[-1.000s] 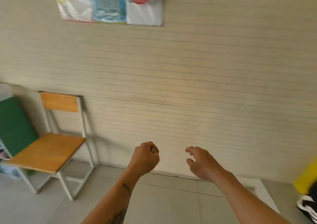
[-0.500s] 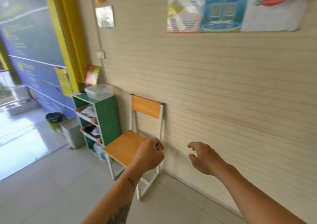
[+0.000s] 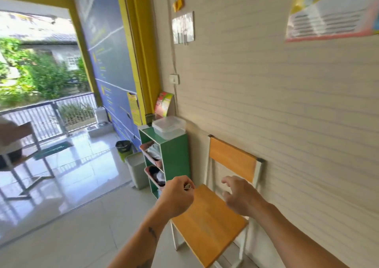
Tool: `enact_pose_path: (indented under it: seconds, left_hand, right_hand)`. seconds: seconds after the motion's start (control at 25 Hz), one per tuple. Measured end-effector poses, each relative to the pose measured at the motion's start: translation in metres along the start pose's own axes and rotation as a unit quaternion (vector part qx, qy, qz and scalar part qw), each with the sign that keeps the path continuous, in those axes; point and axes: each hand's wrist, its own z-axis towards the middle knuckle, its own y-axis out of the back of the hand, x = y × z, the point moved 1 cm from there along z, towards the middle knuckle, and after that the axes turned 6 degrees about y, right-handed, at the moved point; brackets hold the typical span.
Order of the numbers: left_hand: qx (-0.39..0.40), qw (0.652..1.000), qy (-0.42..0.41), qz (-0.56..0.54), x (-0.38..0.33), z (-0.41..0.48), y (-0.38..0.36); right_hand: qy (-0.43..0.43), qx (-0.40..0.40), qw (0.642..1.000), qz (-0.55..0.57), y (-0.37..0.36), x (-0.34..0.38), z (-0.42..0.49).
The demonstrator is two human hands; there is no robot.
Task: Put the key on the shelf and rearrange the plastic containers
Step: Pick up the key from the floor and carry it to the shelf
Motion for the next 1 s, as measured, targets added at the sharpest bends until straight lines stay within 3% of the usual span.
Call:
enact_pose_path:
  seconds: [0.32,0.68,1.0]
  left_hand:
    - [-0.046,0.998,0.051,-0.011,0.095,0.145,0.076]
    - [-0.047,0.998,0.039,0.002,0.198,0.327,0.184]
    - [-0.006,0.995,0.060,-0.084,0.227,0.502,0.182]
  right_hand:
    - [0.067,0.022,0.997,-0.019,-0.052,0.070,0.201]
    - [0.044,0.017,0.999,0.008,-0.118,0.164,0.409]
    - [0.018,0.000,0.999,-0.027,-0.138,0.150,0.573]
